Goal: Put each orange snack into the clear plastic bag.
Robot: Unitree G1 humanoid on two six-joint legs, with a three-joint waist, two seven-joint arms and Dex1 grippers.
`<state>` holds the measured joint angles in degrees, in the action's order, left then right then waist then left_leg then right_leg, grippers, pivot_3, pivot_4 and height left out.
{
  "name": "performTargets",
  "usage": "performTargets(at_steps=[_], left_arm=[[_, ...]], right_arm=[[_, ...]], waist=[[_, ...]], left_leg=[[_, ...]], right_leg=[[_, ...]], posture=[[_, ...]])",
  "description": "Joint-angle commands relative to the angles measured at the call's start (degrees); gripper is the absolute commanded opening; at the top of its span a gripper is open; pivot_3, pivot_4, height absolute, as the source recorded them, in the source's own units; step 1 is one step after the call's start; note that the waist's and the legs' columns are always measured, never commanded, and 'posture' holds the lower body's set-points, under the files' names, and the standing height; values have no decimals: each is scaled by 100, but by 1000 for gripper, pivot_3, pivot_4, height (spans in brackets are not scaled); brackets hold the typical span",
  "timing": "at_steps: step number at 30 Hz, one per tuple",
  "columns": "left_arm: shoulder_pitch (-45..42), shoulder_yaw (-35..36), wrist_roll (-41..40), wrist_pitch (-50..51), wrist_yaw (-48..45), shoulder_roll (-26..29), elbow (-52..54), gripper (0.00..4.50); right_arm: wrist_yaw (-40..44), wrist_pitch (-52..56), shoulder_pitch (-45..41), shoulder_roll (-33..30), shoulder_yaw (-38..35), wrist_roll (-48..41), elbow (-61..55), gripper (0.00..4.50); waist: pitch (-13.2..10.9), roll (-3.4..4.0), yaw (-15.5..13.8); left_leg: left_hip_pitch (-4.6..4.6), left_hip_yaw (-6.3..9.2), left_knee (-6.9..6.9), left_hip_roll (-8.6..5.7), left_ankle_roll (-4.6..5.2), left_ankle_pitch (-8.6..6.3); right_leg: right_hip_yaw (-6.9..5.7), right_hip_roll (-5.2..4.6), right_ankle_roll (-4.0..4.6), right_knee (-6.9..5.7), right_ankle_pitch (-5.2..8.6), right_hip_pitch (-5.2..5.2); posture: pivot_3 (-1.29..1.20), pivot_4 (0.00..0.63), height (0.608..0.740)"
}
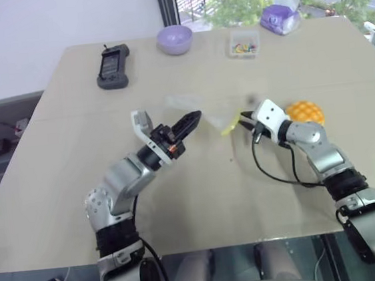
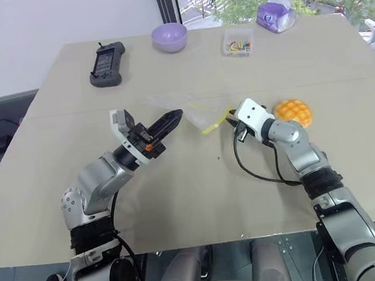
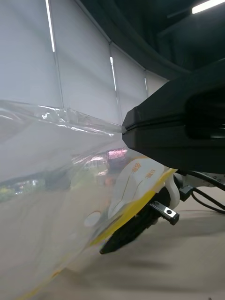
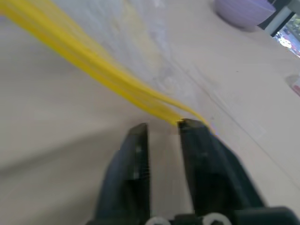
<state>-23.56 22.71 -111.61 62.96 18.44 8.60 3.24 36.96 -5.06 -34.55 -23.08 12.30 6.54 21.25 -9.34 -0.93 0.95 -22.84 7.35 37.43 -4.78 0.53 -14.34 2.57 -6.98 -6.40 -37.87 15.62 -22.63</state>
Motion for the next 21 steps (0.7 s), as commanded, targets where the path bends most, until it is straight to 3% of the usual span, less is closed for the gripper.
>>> performTargets(at_steps=[1, 4, 5, 15, 18, 21], left_arm=[[45, 39, -139, -57, -71, 0, 246, 0], [65, 32, -139, -77, -75, -17, 281, 0], [73, 23, -139, -81, -75, -21, 290, 0], [144, 1, -139, -105, -113, -44, 445, 0], [174, 0, -139, -115, -116, -31, 481, 0], [185, 12, -139, -130, -115, -21, 502, 0]], right_arm=[[-81, -24, -45, 101, -97, -83, -191, 2777], [-105, 116, -96, 253, -189, -236, -154, 4261], [-144, 143, -135, 292, -210, -245, -116, 4465], [-571, -82, -659, 536, -243, -138, 684, 4465], [-605, -247, -731, 581, -248, -132, 825, 3554], [-579, -299, -740, 594, -241, -139, 903, 2066]], waist=[[0, 0, 0], [0, 0, 0], [0, 0, -1], [0, 0, 5], [0, 0, 9], [0, 0, 11]], left_leg=[[0, 0, 0, 0, 0, 0], [0, 0, 0, 1, 0, 0], [0, 0, 0, 1, 0, 0], [1, 0, 0, 0, -1, 0], [0, -1, -1, 0, -1, 0], [0, -1, -1, 0, -1, 0]], right_leg=[[0, 0, 0, 0, 0, 0], [0, 0, 0, 0, 0, 0], [0, 0, 0, 0, 0, 0], [1, 1, 1, 0, 0, 0], [1, 1, 1, 0, 0, -1], [1, 1, 1, 0, 0, -1]], posture=[[0, 150, 740], [0, 150, 740], [0, 150, 740], [0, 150, 740], [0, 150, 740], [0, 150, 740]])
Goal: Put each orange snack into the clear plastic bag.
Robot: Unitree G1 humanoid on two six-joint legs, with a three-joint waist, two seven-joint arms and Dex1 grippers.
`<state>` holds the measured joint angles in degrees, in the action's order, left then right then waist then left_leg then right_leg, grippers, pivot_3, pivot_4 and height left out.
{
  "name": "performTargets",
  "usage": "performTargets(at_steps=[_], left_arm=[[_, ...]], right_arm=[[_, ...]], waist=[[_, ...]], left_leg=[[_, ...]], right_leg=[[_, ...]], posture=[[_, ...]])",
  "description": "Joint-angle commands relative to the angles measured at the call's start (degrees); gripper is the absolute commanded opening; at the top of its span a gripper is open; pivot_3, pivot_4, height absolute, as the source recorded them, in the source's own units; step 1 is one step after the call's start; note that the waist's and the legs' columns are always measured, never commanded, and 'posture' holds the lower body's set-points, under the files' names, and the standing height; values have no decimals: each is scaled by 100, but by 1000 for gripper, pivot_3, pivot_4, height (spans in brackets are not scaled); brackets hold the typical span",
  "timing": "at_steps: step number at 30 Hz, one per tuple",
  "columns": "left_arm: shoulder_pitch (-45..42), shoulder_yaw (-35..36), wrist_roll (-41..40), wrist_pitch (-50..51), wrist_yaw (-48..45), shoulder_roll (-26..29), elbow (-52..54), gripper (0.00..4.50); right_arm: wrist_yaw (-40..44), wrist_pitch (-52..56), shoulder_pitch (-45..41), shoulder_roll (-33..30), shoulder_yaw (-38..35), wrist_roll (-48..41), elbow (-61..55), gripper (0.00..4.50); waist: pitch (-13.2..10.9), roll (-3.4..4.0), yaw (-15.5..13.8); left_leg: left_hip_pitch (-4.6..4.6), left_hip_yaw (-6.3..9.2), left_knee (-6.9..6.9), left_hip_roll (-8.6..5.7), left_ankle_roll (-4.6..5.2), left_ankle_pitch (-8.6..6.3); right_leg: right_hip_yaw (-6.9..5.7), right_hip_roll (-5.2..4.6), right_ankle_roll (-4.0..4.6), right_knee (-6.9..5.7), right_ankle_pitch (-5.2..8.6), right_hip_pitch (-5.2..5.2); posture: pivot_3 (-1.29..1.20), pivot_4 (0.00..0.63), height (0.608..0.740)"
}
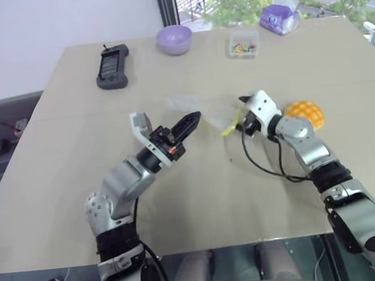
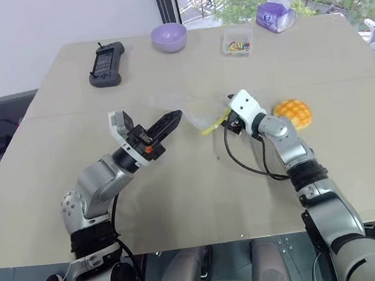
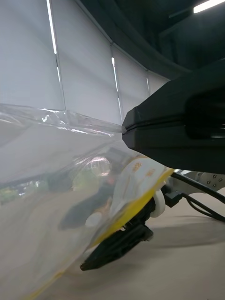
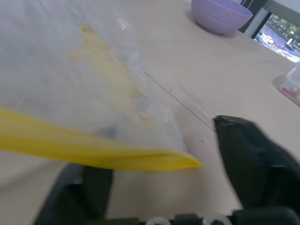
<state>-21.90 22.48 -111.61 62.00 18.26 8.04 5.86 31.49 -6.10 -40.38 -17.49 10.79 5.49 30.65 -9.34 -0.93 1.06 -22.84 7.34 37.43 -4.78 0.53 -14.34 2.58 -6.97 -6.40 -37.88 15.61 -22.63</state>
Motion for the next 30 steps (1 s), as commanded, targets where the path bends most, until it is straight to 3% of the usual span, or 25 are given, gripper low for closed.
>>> performTargets(at_steps=[1, 4, 5, 11, 16, 21, 24, 26, 29, 30], left_arm=[[19, 38, -139, -37, -98, 38, 242, 0], [30, 52, -139, -42, -105, 49, 254, 0], [33, 55, -139, -41, -108, 54, 255, 0], [35, 48, -139, -81, -90, 143, 228, 0], [127, -280, 110, -346, -243, 734, 532, 0], [227, -533, 389, -607, -539, 972, 656, 0], [236, -607, 571, -648, -788, 1185, 666, 0], [241, -650, 694, -654, -1005, 1318, 683, 0], [252, -696, 923, -732, -1263, 1462, 715, 0], [252, -704, 983, -736, -1357, 1505, 734, 249]], right_arm=[[-31, -209, -157, 34, -90, -35, -21, 1817], [-16, -240, -132, 19, -99, -48, -20, 75], [-15, -244, -127, 15, -104, -52, -31, 29], [-11, -244, -77, -130, -111, 17, -265, 29], [-385, -536, -190, -510, -35, 593, -449, 29], [-619, -336, -199, -750, -14, 1086, -905, 29], [-597, -191, -122, -845, -19, 1214, -1190, 800], [-563, -63, -61, -846, -58, 1159, -1345, 1623], [-513, 48, 14, -868, -41, 1141, -1502, 1623], [-499, 67, 40, -868, -26, 1146, -1541, 1666]], waist=[[0, 0, 0], [0, 0, 2], [0, 0, 3], [0, 0, 4], [0, 1, 15], [-1, 1, 6], [-1, 1, 8], [-1, 1, 14], [-1, 1, 9], [-1, 1, 8]], left_leg=[[0, 0, 0, 0, 0, 0], [0, 0, 0, 0, 0, 0], [0, 0, 0, 0, 0, 0], [0, 0, 0, 0, 0, 0], [0, -1, -1, 0, 0, 0], [0, -6, -3, -1, 0, 0], [0, -5, -4, -1, -1, 0], [0, -7, -5, -1, -1, 0], [0, -8, -6, 1, 0, 0], [0, -8, -7, 0, 0, 0]], right_leg=[[0, 0, 0, 0, 0, 0], [0, 0, 0, 0, 0, 0], [0, 0, 0, 0, 0, 0], [0, 1, 0, 0, 0, 0], [2, 1, 0, -1, 0, -4], [6, 2, 0, -1, 0, -6], [5, 3, 0, -1, 0, -7], [7, 4, 0, -1, 0, -8], [8, 5, 1, -1, 0, -8], [8, 4, 1, 0, 0, -8]], posture=[[0, 150, 740], [0, 150, 740], [0, 150, 740], [0, 150, 740], [0, 150, 740], [0, 150, 740], [0, 150, 740], [0, 150, 740], [0, 150, 740], [0, 150, 740]])
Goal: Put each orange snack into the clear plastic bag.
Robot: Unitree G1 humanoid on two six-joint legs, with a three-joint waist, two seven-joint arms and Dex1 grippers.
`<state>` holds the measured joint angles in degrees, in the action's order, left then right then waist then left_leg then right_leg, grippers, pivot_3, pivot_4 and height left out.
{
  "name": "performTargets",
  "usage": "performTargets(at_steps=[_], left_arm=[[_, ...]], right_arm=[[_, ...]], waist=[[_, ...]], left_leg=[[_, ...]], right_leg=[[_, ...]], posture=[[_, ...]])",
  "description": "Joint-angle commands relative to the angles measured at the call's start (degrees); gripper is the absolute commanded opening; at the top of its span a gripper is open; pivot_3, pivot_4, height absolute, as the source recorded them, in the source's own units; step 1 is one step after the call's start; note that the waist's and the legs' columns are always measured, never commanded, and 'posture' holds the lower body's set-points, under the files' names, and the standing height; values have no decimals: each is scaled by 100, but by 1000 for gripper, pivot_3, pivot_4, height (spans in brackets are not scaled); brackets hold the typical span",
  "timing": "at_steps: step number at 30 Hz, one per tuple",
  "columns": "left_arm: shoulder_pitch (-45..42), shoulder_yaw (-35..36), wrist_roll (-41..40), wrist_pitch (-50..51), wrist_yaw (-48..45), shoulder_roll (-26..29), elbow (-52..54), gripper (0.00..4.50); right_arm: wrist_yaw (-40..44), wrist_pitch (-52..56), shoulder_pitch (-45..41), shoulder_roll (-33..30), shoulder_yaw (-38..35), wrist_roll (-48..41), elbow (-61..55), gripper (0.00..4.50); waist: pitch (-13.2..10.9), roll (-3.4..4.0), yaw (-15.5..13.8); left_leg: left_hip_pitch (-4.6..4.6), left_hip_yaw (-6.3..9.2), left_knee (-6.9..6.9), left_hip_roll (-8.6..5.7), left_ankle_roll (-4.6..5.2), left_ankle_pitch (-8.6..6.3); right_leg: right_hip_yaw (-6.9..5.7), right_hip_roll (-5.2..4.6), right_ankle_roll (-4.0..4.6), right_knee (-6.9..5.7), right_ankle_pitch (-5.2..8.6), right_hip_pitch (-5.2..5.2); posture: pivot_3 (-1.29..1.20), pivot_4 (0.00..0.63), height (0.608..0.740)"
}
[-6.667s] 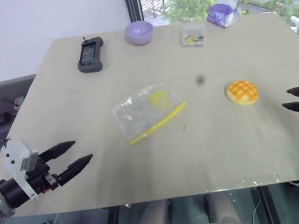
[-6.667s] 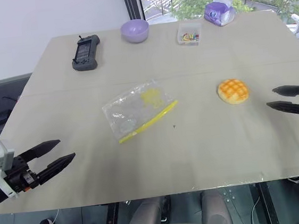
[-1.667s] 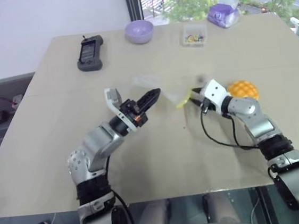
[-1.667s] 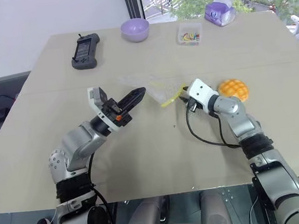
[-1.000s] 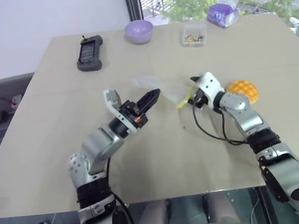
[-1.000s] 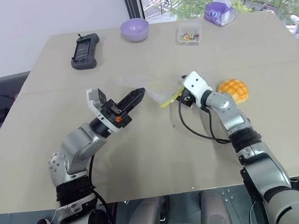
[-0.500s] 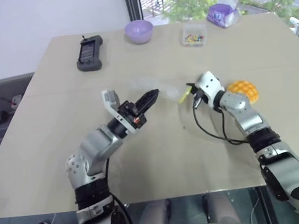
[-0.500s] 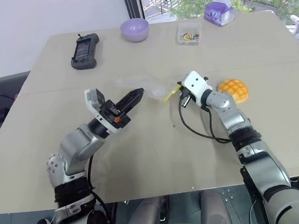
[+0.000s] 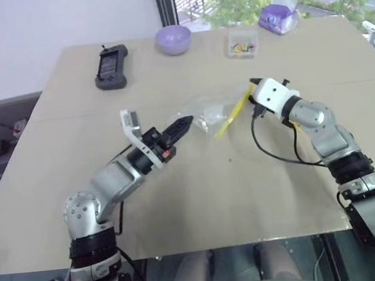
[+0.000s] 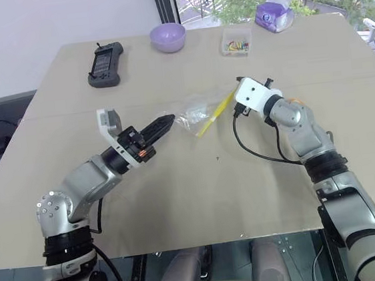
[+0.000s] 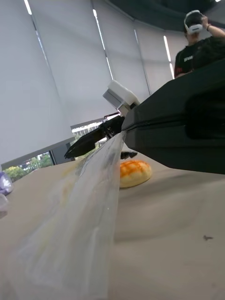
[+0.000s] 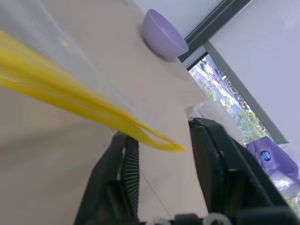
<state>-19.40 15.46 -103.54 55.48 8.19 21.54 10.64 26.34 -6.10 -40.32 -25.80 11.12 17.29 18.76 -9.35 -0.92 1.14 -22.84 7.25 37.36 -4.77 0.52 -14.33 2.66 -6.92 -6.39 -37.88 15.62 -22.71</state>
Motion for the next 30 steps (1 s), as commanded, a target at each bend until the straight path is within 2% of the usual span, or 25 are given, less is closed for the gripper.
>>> performTargets(at_steps=[1, 2, 3, 15, 30], left_arm=[[5, -17, 181, -77, -418, 193, 268, 503], [3, -29, 128, -112, -382, 191, 263, 834], [-1, -37, 85, -161, -300, 179, 218, 942], [61, -183, -113, -235, -81, 254, 119, 942], [180, -271, -464, -389, 77, 356, 314, 942]], right_arm=[[40, 74, 58, -31, -45, -41, -386, 1683], [52, 91, 81, -19, -33, -43, -422, 1683], [57, 111, 103, -2, -26, -47, -463, 1683], [19, -146, 165, 179, 237, 103, -501, 1683], [-767, -1331, -476, 352, 811, 919, 1103, 1683]], waist=[[0, 0, 1], [0, 0, 1], [0, 1, 1], [0, 0, -1], [0, 0, 55]], left_leg=[[0, 0, 0, 0, 0, 0], [0, 0, -1, 0, 0, 0], [0, 0, -1, 0, 0, 0], [0, 1, -2, 1, 0, 0], [1, 0, -1, 1, -1, 1]], right_leg=[[0, 0, 0, 0, 0, 0], [0, 0, 0, 0, 0, 0], [0, 0, 0, 0, 0, 0], [1, 0, 0, 0, 0, -1], [1, 1, 0, -2, 0, -2]], posture=[[0, 150, 740], [0, 150, 740], [0, 150, 740], [0, 150, 740], [0, 150, 740]])
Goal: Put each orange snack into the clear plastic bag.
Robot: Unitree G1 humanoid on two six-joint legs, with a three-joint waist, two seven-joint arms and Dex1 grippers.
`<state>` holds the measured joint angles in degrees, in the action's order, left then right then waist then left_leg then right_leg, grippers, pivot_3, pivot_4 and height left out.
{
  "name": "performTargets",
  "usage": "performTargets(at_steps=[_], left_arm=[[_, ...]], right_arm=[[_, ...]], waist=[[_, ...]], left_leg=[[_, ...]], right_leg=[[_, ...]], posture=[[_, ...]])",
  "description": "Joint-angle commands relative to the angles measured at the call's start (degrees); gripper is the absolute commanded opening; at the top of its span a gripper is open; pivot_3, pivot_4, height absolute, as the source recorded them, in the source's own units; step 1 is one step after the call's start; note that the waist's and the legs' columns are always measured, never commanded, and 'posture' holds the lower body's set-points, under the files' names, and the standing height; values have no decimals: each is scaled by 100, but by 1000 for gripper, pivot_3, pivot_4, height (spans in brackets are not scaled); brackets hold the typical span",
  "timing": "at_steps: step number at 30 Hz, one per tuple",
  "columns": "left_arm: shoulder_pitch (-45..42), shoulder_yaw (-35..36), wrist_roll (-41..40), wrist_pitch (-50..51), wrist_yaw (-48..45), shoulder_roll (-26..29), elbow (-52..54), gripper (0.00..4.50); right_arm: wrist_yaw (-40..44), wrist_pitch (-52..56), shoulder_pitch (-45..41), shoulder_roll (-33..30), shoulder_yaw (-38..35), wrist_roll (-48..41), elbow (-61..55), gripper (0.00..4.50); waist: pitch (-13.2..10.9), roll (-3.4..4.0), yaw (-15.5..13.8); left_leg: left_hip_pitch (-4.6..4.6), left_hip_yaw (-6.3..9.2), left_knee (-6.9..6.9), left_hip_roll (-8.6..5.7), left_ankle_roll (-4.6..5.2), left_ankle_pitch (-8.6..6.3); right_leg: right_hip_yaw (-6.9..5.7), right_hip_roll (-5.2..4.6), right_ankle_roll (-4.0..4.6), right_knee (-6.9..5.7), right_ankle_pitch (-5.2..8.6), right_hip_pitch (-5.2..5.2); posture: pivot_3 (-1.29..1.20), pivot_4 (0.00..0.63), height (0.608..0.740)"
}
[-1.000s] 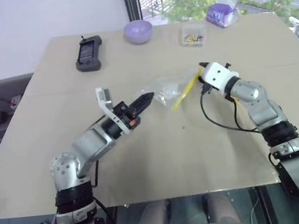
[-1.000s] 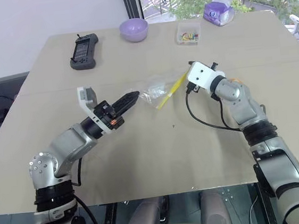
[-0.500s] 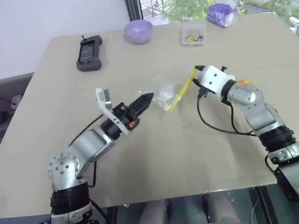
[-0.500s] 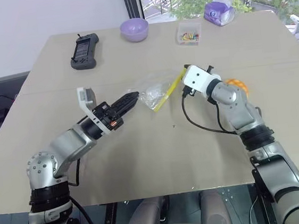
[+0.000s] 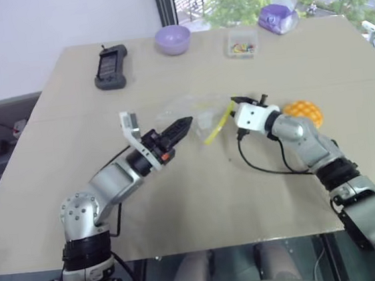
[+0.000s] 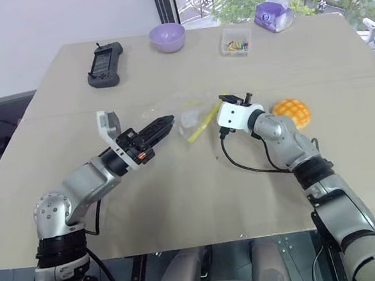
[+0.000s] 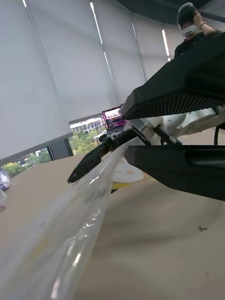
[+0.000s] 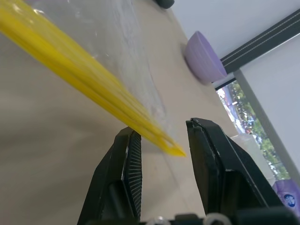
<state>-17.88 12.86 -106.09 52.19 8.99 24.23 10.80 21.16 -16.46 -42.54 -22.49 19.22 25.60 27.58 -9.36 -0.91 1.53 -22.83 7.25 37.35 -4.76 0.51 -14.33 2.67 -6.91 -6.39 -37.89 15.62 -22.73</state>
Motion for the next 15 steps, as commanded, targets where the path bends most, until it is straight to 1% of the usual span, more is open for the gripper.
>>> performTargets(at_steps=[1, 3, 4, 6, 7, 15], left_arm=[[44, -17, -221, -70, 0, 101, 314, 942], [74, -25, -248, -91, 7, 121, 343, 942], [87, -27, -262, -103, 11, 132, 358, 1021], [106, -30, -283, -126, 18, 146, 381, 1021], [109, -32, -292, -138, 23, 151, 384, 1021], [137, -83, -333, -202, 6, 194, 382, 1021]], right_arm=[[-290, -360, -292, 31, 15, 112, 310, 1683], [-382, -523, -346, 47, 35, 155, 435, 1683], [-405, -597, -365, 50, 51, 176, 477, 1164], [-423, -711, -381, 53, 74, 201, 530, 350], [-429, -751, -387, 57, 80, 211, 557, 26], [-399, -920, -389, 88, 114, 227, 627, 26]], waist=[[0, 0, 23], [0, 0, 38], [0, 0, 52], [0, 0, 74], [0, 0, 80], [0, 0, 91]], left_leg=[[0, 0, 0, 0, 0, 0], [0, 1, 0, -1, 0, 0], [0, 0, 0, -1, 0, 0], [0, 0, 0, -1, 0, 0], [0, 0, 0, -1, 0, 0], [3, -1, 0, 0, -2, 2]], right_leg=[[0, 0, 0, 0, 0, 0], [0, 0, 0, 0, 0, 1], [0, 0, 0, 1, 0, 1], [0, 0, 0, 0, 0, 1], [0, 0, 0, 0, 0, 1], [2, 3, 0, -3, 0, 1]], posture=[[0, 150, 740], [0, 150, 740], [0, 150, 740], [0, 150, 740], [0, 150, 740], [0, 150, 740]])
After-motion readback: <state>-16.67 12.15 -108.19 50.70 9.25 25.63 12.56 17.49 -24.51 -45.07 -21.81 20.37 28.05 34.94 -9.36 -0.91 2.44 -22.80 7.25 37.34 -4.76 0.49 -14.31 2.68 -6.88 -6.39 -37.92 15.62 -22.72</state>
